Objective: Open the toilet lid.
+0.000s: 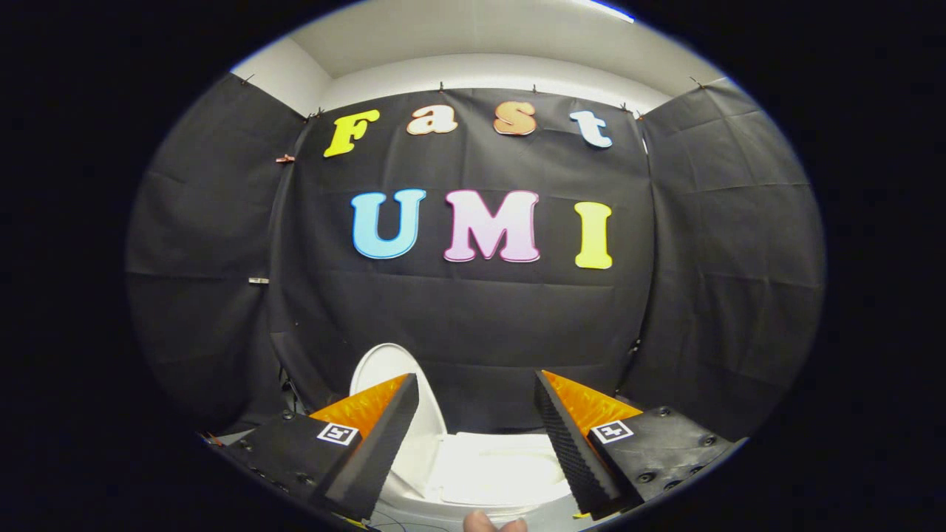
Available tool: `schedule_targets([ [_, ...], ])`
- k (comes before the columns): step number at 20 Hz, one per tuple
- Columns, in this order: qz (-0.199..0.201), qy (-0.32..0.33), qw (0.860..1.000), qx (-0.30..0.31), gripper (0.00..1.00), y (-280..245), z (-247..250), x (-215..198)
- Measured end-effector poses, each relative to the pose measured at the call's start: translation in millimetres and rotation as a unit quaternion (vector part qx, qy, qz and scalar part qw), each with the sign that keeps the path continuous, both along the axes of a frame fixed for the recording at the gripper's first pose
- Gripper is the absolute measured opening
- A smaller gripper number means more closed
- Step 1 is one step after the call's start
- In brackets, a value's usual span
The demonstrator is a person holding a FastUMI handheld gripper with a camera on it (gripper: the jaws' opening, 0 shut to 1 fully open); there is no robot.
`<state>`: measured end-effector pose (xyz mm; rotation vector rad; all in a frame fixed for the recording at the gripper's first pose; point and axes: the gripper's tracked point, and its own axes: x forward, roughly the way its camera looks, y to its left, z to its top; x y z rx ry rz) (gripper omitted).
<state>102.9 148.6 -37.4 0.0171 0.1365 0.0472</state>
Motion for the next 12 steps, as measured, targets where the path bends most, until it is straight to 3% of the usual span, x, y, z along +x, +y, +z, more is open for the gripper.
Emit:
schedule_targets([
  [8,-0.073,-0.023,0.997,0.02,0.98,-107.7,12.8,-25.7],
  [12,-0.121,-0.038,0.992,-0.003,0.98,-151.2,7.9,-36.7],
])
